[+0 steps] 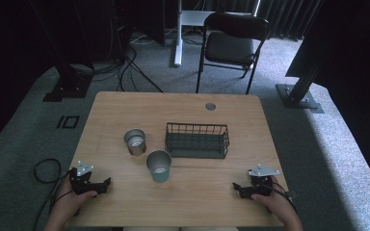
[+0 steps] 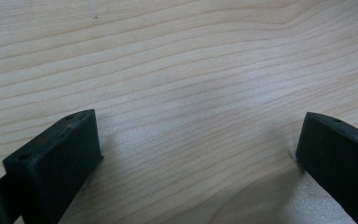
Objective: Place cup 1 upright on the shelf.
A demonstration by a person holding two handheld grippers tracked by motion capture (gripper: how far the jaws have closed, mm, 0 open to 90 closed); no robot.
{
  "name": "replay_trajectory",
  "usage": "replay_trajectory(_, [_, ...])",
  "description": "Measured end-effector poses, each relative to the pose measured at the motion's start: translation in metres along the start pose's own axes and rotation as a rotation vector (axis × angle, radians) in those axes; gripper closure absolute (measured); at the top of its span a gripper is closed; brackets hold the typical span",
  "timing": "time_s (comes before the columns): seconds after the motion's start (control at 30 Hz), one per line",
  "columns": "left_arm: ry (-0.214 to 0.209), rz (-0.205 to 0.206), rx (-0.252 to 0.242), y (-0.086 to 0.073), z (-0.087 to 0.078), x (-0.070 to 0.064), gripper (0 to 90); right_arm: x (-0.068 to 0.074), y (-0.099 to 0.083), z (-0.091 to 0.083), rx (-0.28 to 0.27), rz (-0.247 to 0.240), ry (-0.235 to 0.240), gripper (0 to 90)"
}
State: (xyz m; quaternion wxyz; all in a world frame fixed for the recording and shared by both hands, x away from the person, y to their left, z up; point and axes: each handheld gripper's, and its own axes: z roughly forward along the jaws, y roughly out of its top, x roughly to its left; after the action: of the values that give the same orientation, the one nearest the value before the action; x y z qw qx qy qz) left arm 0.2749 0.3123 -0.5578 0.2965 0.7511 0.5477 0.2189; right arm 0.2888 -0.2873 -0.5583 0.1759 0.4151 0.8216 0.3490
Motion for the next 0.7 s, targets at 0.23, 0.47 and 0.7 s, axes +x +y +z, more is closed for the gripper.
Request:
replay_trajectory(0.23, [0.000,0.000,0.000,0.000,0.000,0.000,0.4,0.002,0.004,0.002,-0.002,-0.023,-0.011,13.1])
replay_trajectory(0.47, [0.000,0.000,0.000,0.000,0.000,0.000,0.4,0.008,0.013,0.003,-0.026,-0.040,0.008,12.7])
replay_trajectory(0.7, [0.000,0.000,0.000,0.000,0.000,0.000,0.4,0.014,0.021,0.004,-0.048,-0.063,0.042,12.5])
